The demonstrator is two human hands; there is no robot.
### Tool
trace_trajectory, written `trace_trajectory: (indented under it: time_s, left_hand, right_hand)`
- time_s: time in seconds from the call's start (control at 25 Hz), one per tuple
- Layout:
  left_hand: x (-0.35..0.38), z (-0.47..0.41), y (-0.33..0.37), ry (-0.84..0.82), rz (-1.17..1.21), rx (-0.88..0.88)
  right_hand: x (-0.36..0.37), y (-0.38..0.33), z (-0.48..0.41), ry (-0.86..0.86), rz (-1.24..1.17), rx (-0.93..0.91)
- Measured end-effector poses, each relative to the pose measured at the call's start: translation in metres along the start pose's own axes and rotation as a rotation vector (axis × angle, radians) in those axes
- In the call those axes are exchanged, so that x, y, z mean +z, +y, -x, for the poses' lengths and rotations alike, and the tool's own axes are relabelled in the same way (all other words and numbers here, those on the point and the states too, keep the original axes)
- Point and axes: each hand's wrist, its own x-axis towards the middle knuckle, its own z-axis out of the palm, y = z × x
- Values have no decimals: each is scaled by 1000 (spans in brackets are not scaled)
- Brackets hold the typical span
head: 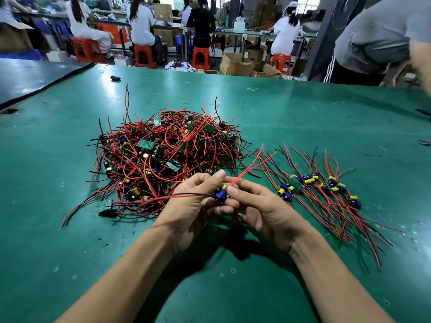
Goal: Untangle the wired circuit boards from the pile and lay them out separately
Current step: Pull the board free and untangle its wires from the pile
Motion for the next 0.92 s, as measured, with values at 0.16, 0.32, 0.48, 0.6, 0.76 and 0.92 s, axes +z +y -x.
trace_trajectory:
  time_s: [0.16,0.32,0.48,0.6,0.76,0.92]
  left_hand:
    - [2,-2,3,6,15,-34]
    - [1,3,7,-71,258,-96]
    - [2,8,8,-149,321,-83]
    - [7,8,5,-105,175,0]
    - [8,6,5,-21,124,53]
    - [-2,6,14,-19,112,71]
  right_hand:
    - [3,3,-5,31,17,-106]
    - [1,0,-7,147,72,-173]
    - [2,-1,-7,213,31,-218]
    - [4,-3,-5,217,-31,-250]
    - [6,-3,-5,187,-33,-245]
    - [-3,-11,3,55,-36,-181]
